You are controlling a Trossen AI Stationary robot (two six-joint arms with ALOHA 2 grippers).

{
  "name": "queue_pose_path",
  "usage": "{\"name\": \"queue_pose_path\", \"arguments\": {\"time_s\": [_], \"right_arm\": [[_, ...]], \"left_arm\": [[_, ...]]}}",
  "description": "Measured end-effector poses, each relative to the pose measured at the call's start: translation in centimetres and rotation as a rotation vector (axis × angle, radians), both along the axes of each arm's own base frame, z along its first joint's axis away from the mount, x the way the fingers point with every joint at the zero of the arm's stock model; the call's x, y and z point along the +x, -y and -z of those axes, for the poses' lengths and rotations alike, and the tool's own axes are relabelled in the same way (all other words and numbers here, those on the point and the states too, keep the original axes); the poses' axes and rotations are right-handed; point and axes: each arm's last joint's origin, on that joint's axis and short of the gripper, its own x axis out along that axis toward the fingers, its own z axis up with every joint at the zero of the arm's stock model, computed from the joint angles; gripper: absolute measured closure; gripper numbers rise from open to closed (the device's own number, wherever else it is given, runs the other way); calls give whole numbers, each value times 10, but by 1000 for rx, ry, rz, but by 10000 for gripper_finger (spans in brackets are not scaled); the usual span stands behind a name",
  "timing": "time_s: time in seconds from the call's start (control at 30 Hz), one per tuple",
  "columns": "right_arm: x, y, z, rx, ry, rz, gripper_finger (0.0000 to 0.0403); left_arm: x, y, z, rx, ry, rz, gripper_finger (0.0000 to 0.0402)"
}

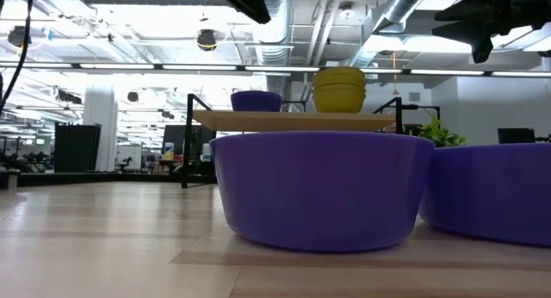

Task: Pick & Place Mini bowls
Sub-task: Stack the blue bowl on top of the blue bowl on the shelf

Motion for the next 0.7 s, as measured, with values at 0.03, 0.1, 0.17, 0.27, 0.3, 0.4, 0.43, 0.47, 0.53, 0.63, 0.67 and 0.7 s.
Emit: {"name": "queue_pose_path", "arguments": {"time_s": [0.03,0.1,0.17,0.27,0.3,0.4,0.43,0.47,0.53,0.63,0.67,0.7], "right_arm": [[0,0,0,0,0,0,268],[0,0,0,0,-1,0,269],[0,0,0,0,-1,-1,270],[0,0,0,1,-1,-1,270],[0,0,0,1,-1,-1,269],[0,0,0,1,-1,-2,268],[0,0,0,1,-1,-2,269],[0,0,0,1,-1,-2,269],[0,0,0,1,-1,-2,270],[0,0,0,1,-2,-2,269],[0,0,0,1,-1,-2,269],[0,0,0,1,-2,-2,268]], "left_arm": [[-1,7,3,1,-5,21,216],[-2,21,11,-1,0,65,216],[-3,35,20,-2,3,110,216],[-8,56,30,-10,14,171,216],[-10,63,34,-15,12,187,216],[-18,80,46,-40,-7,215,216],[-19,86,49,-48,-1,224,216],[-22,90,52,-49,0,231,216],[-26,98,60,-30,-2,241,216],[-27,107,71,-32,30,256,216],[-27,108,75,-30,31,259,216],[-26,110,79,-29,34,262,216]]}}
